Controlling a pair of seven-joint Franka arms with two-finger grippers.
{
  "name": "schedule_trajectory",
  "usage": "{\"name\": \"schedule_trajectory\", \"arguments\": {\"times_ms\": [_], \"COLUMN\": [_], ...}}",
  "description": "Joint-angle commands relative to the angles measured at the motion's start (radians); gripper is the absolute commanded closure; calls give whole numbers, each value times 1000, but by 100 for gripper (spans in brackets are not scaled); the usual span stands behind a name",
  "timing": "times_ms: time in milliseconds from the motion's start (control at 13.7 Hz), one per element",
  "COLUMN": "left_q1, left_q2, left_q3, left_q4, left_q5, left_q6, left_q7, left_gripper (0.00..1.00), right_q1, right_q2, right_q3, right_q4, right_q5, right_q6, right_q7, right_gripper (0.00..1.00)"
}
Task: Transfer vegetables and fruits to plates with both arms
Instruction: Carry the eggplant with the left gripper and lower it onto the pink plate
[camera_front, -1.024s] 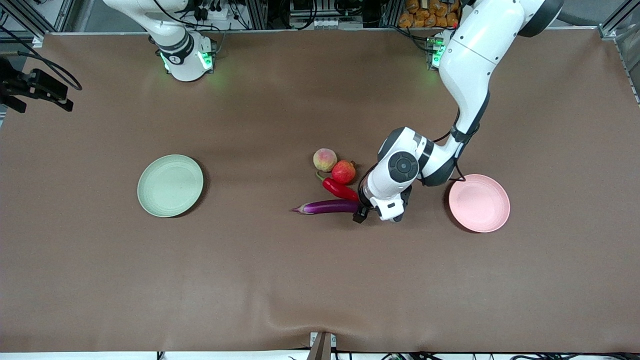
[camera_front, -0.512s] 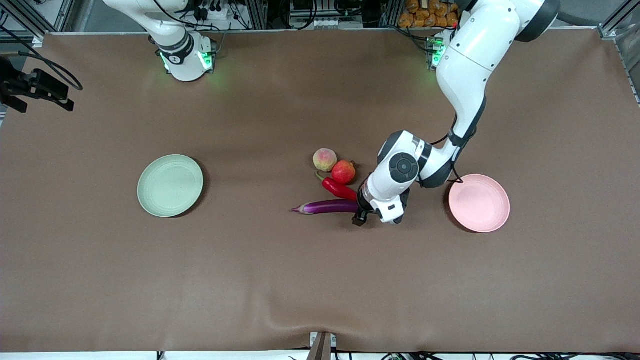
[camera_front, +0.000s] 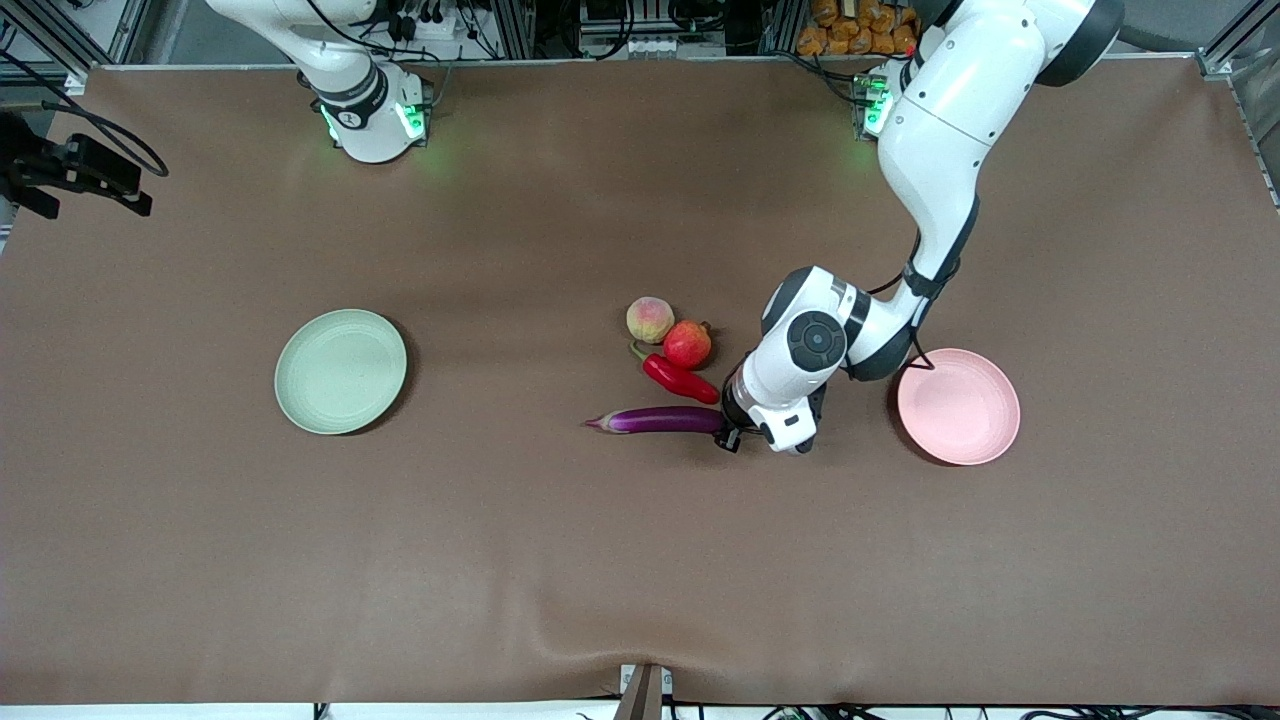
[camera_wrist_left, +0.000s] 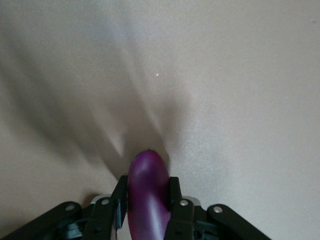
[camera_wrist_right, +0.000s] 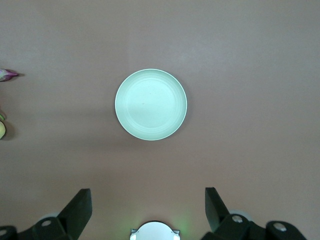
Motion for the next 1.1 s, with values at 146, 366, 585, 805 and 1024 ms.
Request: {"name": "schedule_trajectory", "arguments": {"times_ms": [146, 366, 585, 805, 1024], "left_q1": [21, 86, 185, 291, 447], "left_q2": [-107, -213, -271, -308, -311], "left_q3": [-1, -5, -8, -8, -7], "left_q4": [23, 36, 33, 31, 20], "left_q5": [16, 9, 4, 4, 4], "left_q6": [-100, -246, -413, -542, -630], "left_q7": [52, 179, 412, 659, 983], "left_gripper": [100, 100, 100, 100, 100], "right_q1": [-2, -2, 6, 7, 21], "right_q2": [-10, -8, 25, 117, 130], "right_q3": [-5, -5, -3, -3, -2], "right_q4": [-8, -8, -2, 6, 12], "right_q5": [13, 13, 1, -5, -6], "right_q6": [-7, -7, -9, -9, -12], "right_q7": [-4, -4, -4, -5, 5], "right_gripper": [0, 0, 0, 0, 0]}}
